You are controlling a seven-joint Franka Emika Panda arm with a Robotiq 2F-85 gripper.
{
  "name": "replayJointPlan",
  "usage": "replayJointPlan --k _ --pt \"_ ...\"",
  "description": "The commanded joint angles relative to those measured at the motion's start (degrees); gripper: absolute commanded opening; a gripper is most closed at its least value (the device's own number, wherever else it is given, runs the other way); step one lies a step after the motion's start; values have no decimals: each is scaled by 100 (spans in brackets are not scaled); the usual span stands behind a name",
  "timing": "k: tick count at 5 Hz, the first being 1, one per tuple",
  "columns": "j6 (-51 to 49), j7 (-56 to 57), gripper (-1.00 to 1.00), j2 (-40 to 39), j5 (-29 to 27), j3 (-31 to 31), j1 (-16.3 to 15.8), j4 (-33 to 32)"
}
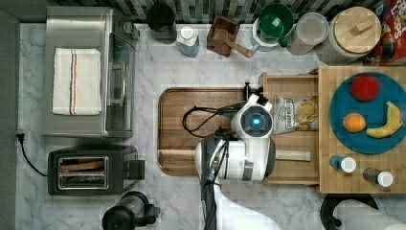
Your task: Close the drawer.
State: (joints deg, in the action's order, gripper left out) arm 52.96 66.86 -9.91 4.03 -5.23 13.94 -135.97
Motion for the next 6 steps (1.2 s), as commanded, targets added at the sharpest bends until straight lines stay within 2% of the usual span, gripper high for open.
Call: replayJointPlan --k 1,3,4,5,6 --pt "-398 1669 -100 -443 -238 729 1146 1194" --pt "-755 2118 -100 -869 -514 1006 1616 1993" --pt "-1045 2406 -100 -1136 -773 1646 1312 2523" --pt "-1096 2518 -100 -1308 -513 1474 1700 2881" --pt "-438 2451 -100 -1147 -683 1444 1774 2438"
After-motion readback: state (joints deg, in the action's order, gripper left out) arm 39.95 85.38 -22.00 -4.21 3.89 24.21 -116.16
